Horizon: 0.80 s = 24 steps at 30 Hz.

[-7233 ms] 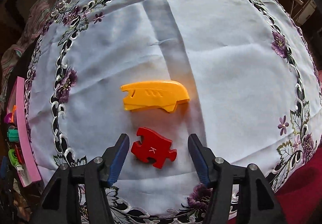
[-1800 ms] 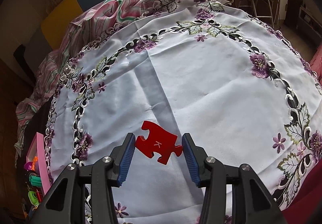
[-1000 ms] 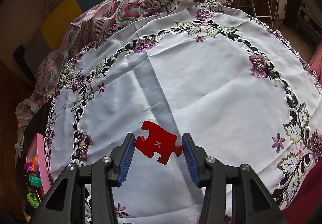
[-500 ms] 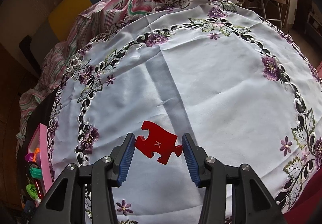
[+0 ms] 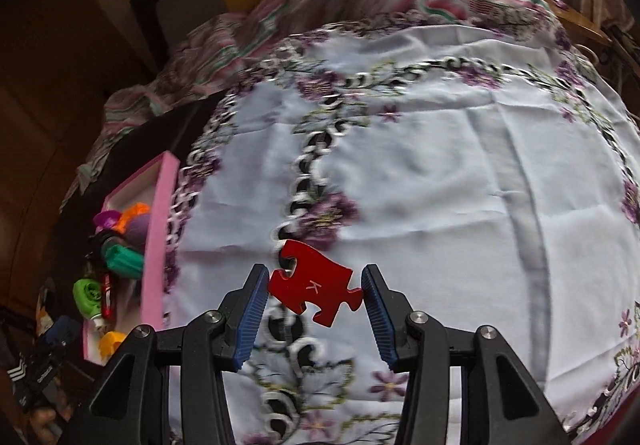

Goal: Organize rigid objects
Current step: 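Carry the red puzzle piece into the tray and open the right gripper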

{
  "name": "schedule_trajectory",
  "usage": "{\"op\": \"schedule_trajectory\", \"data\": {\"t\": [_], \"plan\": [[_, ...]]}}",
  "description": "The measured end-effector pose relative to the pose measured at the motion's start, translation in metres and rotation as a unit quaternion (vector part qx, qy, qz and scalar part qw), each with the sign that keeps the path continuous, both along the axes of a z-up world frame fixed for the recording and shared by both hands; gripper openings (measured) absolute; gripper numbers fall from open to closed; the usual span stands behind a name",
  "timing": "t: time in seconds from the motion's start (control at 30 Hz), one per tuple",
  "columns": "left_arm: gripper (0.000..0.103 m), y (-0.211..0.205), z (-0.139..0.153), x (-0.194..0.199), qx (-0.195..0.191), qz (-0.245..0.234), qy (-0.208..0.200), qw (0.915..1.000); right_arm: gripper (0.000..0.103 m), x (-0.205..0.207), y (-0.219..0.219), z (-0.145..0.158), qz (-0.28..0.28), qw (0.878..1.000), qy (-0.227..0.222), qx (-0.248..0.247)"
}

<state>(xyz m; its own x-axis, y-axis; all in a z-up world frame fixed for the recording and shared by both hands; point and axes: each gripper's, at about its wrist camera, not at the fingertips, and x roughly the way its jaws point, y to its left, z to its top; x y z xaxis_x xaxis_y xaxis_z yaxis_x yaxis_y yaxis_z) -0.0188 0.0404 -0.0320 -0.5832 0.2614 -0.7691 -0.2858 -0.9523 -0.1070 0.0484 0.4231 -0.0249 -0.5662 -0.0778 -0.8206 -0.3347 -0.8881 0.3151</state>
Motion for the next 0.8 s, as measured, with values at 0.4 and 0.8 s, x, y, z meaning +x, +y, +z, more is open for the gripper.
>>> {"op": "schedule_trajectory", "data": {"t": [0.4, 0.8], "plan": [[0.081, -0.033, -0.003, -0.004, 0.014, 0.042, -0.003, 0.999, 0.048, -0.066, -0.179, 0.017, 0.228, 0.973, 0.039, -0.022], [0.081, -0.064, -0.012, -0.007, 0.018, 0.079, -0.013, 0.9967, 0.049, -0.101, -0.228, -0.043, 0.246, 0.969, -0.03, 0.021]]}}
